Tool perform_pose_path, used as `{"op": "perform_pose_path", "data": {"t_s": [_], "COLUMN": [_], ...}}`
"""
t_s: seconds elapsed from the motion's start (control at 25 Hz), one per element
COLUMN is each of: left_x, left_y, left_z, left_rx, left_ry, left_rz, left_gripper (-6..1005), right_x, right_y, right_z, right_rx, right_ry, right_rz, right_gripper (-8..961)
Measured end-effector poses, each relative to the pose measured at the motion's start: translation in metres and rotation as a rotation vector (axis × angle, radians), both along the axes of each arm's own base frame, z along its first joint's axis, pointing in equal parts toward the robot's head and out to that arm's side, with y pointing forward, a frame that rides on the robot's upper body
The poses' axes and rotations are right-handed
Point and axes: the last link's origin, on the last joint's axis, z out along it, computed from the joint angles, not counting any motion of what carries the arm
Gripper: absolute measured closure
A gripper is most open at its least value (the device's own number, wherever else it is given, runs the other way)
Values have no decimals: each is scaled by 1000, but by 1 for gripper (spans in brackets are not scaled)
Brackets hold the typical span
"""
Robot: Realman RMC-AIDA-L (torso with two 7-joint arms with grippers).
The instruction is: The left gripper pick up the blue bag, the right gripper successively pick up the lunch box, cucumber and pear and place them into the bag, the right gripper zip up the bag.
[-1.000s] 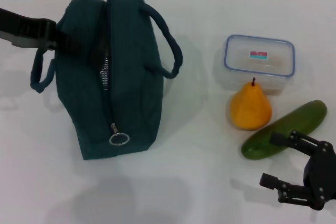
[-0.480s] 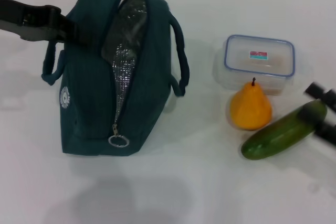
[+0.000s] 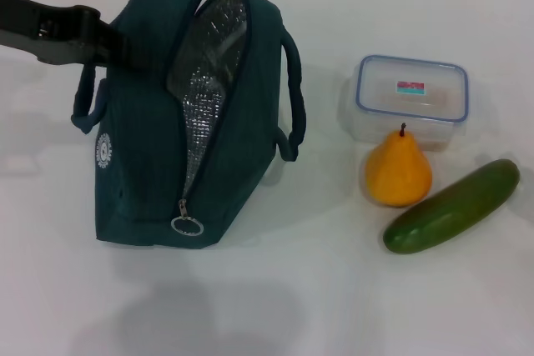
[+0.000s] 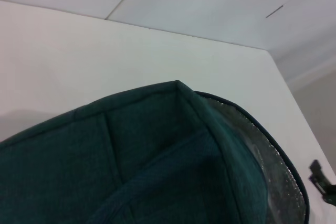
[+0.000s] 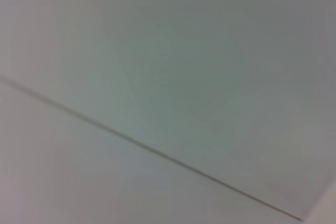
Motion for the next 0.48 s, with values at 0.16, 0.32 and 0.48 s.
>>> {"op": "perform_pose_path", "data": {"t_s": [0.16,0.32,0.48], "left_x": [2,5,5], "left_y": [1,2,2], "left_z": [-2,-3,-3], "left_rx": [-3,-5,-2], "left_ry": [-2,-1,-1], "left_rz": [-6,-15,-20], "left_gripper": [958,958,958], "right_x": [5,7,6], "right_y": [12,29,42], "right_z": [-7,-15,-21], "right_rx": [-66,-133,-169], "right_ry": [37,68,69], "right_rz": [-77,-149,-185], "right_gripper": [97,98,98]}}
